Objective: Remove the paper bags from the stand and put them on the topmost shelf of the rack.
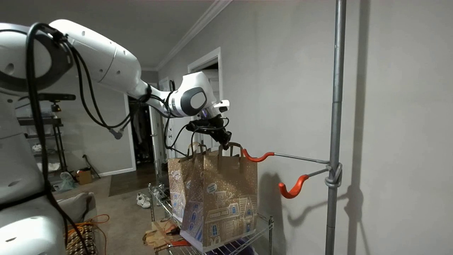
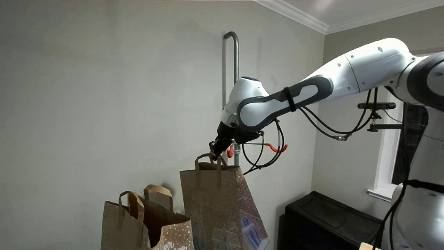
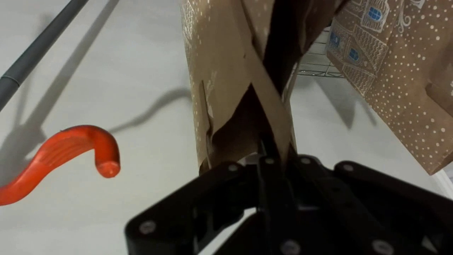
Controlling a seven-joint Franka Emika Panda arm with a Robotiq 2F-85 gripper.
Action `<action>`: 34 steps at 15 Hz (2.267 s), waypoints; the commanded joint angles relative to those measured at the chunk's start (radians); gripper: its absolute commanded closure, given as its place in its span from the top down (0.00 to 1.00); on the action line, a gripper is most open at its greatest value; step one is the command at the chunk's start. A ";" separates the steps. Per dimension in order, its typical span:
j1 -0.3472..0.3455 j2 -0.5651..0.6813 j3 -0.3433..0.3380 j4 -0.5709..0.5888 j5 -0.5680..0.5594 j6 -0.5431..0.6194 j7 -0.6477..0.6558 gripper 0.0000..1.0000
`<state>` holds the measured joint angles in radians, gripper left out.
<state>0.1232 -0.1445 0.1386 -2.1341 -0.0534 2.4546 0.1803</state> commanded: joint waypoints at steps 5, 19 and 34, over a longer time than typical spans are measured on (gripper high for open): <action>-0.013 0.072 0.019 0.066 -0.040 0.083 0.167 0.05; 0.058 0.232 0.016 0.165 -0.194 0.158 0.379 0.05; 0.097 0.183 0.022 0.136 -0.174 0.043 0.233 1.00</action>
<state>0.2169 0.0949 0.1684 -1.9787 -0.2138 2.5650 0.4425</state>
